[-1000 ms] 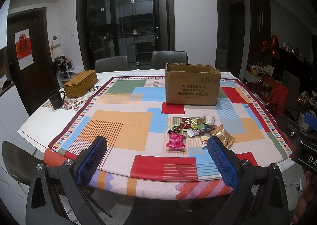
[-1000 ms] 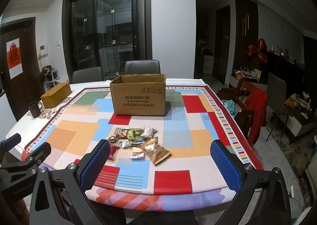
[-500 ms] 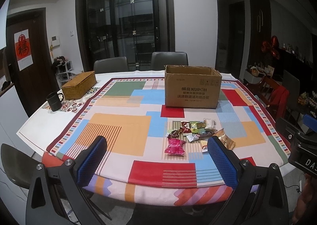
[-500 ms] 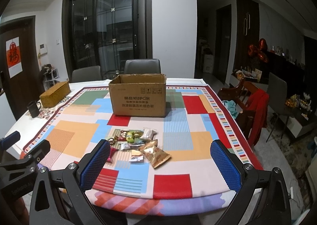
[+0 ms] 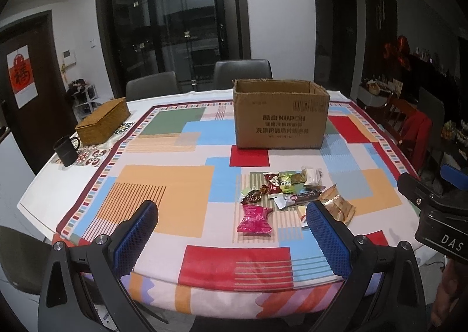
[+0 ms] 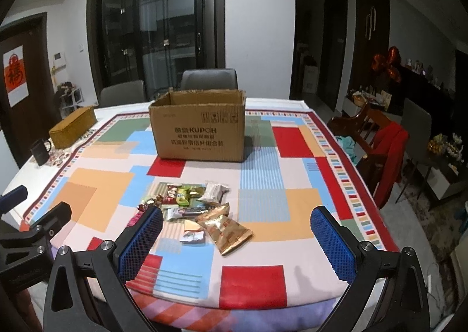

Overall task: Organize snacks
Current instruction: 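Grasp the gold Fortune Biscuits packet with the right tool while the left grasps the pink pack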

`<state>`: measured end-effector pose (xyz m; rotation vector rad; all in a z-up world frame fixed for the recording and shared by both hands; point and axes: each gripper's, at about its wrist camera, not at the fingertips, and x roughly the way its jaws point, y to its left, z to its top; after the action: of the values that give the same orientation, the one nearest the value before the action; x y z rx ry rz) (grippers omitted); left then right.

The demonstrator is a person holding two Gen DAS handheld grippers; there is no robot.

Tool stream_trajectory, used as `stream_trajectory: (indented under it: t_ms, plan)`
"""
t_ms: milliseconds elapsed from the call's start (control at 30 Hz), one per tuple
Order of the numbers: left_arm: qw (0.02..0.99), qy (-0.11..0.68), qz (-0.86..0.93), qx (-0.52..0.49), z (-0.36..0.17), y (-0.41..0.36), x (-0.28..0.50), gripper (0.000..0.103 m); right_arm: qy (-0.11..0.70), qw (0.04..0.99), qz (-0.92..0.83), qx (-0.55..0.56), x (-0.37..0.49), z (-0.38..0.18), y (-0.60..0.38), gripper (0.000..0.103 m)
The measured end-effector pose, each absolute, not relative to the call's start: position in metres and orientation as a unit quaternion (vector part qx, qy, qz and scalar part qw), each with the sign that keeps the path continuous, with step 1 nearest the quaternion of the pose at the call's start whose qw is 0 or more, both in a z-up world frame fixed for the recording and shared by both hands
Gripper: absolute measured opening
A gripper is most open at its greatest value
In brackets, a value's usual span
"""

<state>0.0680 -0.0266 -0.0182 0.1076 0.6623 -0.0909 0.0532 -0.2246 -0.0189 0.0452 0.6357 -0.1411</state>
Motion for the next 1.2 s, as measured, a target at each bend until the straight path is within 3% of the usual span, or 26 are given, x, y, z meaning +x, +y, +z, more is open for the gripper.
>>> stream_trajectory:
  t_ms: [533,733,1200]
  plan:
    - [0.917,0.389,-0.059,0.056,-0.066,-0.041,0.122,0.103,0.365,0.928,-0.065,0.019,0.105,-0.062,-0.231,0.102]
    - [0.913,0.400,-0.067,0.052,-0.082,-0.044,0.138,0.098,0.373,0.925,-0.067,0.014,0.120,-0.074,-0.232,0.102]
    - [0.905,0.415,-0.070,0.057,-0.122,-0.050,0.161,0.098,0.382,0.922,-0.055,-0.018,0.141,-0.106,-0.226,0.102]
